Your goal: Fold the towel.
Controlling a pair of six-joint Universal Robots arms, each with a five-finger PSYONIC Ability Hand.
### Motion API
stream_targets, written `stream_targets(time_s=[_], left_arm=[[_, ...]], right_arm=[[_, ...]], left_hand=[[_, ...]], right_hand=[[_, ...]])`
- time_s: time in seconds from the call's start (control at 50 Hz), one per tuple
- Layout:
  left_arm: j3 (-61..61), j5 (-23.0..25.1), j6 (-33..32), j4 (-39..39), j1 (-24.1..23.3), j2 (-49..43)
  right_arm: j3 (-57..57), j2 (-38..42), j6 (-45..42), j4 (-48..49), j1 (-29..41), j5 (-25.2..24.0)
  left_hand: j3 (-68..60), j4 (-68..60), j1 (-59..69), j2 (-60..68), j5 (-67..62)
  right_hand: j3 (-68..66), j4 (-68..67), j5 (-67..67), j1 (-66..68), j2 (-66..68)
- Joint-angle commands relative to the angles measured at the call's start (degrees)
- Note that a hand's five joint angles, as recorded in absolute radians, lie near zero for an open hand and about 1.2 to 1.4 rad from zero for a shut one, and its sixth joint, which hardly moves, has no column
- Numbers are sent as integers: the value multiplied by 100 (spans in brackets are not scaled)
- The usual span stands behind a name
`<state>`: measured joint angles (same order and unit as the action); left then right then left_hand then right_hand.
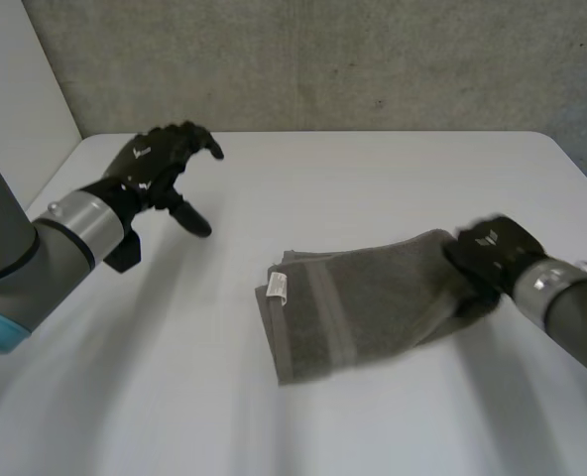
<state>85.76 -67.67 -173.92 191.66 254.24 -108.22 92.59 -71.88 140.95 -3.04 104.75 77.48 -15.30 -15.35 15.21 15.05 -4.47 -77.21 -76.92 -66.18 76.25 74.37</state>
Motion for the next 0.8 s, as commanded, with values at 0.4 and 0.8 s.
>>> stream_targets(time_s=[0.4, 0.8], left_arm=[[-147, -291, 614, -50, -286, -111], [-710, -466, 622, 3, -1500, -946]], right_arm=[[-522, 763, 1743, 287, 2533, 496], [-303, 113, 3683, 480, 978, -22]], left_hand=[[273, 278, -264, -248, 190], [240, 244, -230, -215, 157]], right_hand=[[6158, 6129, 6054, -6062, -5873], [6721, 6692, 6618, -6625, -6437]])
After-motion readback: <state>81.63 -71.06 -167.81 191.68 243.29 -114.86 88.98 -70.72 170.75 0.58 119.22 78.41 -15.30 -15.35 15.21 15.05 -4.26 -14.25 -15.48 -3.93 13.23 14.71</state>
